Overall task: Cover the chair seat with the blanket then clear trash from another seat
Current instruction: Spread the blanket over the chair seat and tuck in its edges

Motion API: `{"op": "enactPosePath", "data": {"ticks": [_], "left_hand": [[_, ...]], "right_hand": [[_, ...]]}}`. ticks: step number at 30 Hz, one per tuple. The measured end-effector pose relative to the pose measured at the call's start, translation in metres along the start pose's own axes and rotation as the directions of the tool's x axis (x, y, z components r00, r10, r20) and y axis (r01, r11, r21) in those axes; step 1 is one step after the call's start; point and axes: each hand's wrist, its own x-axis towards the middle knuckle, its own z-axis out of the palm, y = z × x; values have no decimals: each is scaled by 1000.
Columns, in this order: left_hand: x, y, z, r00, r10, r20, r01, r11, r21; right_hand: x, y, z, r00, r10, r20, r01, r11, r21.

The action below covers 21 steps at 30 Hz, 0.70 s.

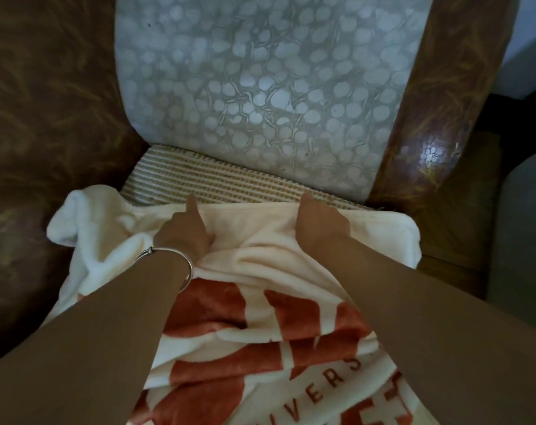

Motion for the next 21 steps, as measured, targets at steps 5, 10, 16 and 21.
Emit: {"op": "enactPosePath", "data": {"ticks": [5, 10, 16, 21], "left_hand": [[16, 11, -20, 945, 163, -285, -192, 978, -79], [40, 49, -50, 846, 347, -404, -438, 885, -157], [31, 17, -15, 911, 339, -236, -367, 926, -89], [14, -34, 10, 921, 25, -390, -78, 990, -119]], "right_hand": [[11, 0, -12, 977, 80, -197, -45, 983, 176], [33, 7, -29, 945, 183, -269, -111, 958, 264], [24, -5, 3, 969, -132, -208, 94, 979, -181], [9, -34, 22, 903, -420, -87, 373, 869, -325]]}}
